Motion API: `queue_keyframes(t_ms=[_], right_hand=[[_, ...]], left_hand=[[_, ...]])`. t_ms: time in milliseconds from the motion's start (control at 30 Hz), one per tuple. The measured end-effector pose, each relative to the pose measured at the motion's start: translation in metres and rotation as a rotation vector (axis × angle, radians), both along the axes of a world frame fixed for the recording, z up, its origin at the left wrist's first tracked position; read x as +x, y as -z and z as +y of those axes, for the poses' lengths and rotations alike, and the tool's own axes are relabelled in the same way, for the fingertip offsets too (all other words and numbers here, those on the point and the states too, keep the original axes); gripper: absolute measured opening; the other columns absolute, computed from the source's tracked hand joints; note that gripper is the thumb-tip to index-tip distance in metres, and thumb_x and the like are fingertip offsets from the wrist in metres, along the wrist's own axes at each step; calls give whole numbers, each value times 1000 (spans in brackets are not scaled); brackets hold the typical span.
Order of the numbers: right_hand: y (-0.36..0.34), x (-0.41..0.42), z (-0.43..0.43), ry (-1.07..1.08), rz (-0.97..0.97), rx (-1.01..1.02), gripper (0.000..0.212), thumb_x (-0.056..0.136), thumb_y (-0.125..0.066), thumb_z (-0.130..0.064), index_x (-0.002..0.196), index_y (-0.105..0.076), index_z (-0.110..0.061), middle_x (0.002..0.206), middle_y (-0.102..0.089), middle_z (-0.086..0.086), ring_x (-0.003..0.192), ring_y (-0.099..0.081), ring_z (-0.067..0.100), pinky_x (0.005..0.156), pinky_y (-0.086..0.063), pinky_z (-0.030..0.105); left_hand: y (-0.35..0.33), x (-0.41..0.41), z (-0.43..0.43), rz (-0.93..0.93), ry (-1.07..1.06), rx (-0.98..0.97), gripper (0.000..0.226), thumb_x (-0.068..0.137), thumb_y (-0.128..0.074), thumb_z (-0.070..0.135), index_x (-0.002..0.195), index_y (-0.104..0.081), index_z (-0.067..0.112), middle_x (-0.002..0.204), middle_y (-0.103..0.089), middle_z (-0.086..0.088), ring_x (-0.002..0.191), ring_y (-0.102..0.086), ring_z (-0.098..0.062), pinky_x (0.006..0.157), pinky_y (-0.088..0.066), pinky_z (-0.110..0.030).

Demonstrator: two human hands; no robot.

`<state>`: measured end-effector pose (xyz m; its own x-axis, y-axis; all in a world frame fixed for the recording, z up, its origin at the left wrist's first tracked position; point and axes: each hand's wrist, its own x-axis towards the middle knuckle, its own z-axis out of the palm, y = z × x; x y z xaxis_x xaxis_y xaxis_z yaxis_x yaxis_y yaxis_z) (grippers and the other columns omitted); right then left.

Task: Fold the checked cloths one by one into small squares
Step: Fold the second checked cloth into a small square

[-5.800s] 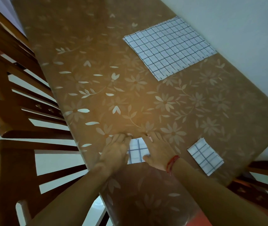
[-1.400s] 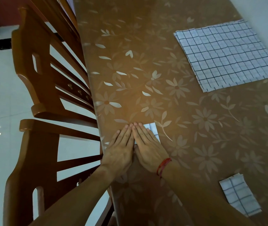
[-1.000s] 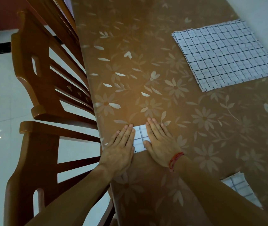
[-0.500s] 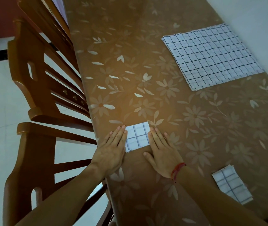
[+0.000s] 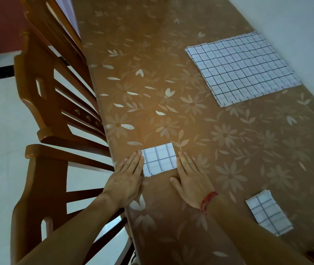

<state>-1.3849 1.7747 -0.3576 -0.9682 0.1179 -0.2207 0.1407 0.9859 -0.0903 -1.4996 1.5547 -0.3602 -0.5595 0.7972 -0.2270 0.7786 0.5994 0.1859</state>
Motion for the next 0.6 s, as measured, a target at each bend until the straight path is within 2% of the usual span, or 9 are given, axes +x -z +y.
queue_keyframes(t_ms=[67,133,167,200,267,333,400,500,600], right_hand=[[-3,-3,-2,41,13,-110,72,97,-18,-50,152,-20,-4,160,-14,9,149,-8,19,122,-7,36],[-13,-10,-5,153,98,-298,63,98,-23,-45,149,-29,-8,156,-25,3,145,-21,16,117,-21,30],[-22,-16,-7,259,163,-404,54,100,-30,-40,143,-39,-9,148,-37,1,136,-32,13,110,-28,24],[-28,-22,-9,383,209,-519,40,100,-36,-34,131,-52,-13,134,-49,-2,124,-43,11,100,-32,21],[-36,-36,-10,559,262,-741,23,99,-39,-28,90,-60,-32,98,-59,-9,93,-52,8,83,-39,26],[-38,-44,-10,668,231,-889,31,98,-38,-32,74,-57,-38,82,-59,-13,79,-55,3,74,-41,28],[-37,-47,-9,726,181,-974,33,99,-39,-35,77,-64,-33,80,-65,-9,79,-60,7,73,-46,29],[-35,-50,-8,742,137,-1002,35,98,-40,-39,89,-67,-18,89,-70,1,90,-65,17,82,-50,35],[-36,-52,-8,773,127,-1072,30,100,-40,-37,90,-67,-30,93,-69,-10,93,-63,6,80,-47,22]], left_hand=[[-7,1,5,-188,-133,161,63,97,-16,36,153,-20,8,160,-10,-6,149,-12,-20,120,-10,-36],[-28,5,16,-392,-404,445,47,101,-29,31,147,-36,22,152,-35,10,139,-32,-6,114,-25,-18],[-40,8,23,-446,-575,586,35,102,-36,24,135,-48,28,133,-50,20,121,-44,3,101,-31,-5],[-47,10,29,-528,-772,683,29,102,-39,19,122,-56,32,116,-56,23,108,-51,3,89,-34,-1],[-52,12,38,-778,-1132,815,28,100,-43,17,108,-68,27,104,-65,15,102,-58,-7,87,-43,-15],[-49,12,41,-982,-1342,944,29,98,-46,16,91,-73,23,99,-72,5,101,-64,-14,84,-48,-26],[-52,12,44,-1072,-1397,1034,32,98,-45,10,84,-72,22,92,-74,4,97,-66,-11,77,-47,-23],[-59,14,46,-1098,-1401,1066,31,98,-45,7,84,-69,21,84,-75,7,95,-66,-10,81,-48,-24],[-59,16,46,-1119,-1408,1062,29,97,-46,8,86,-68,22,93,-72,3,100,-65,-12,88,-49,-28]])
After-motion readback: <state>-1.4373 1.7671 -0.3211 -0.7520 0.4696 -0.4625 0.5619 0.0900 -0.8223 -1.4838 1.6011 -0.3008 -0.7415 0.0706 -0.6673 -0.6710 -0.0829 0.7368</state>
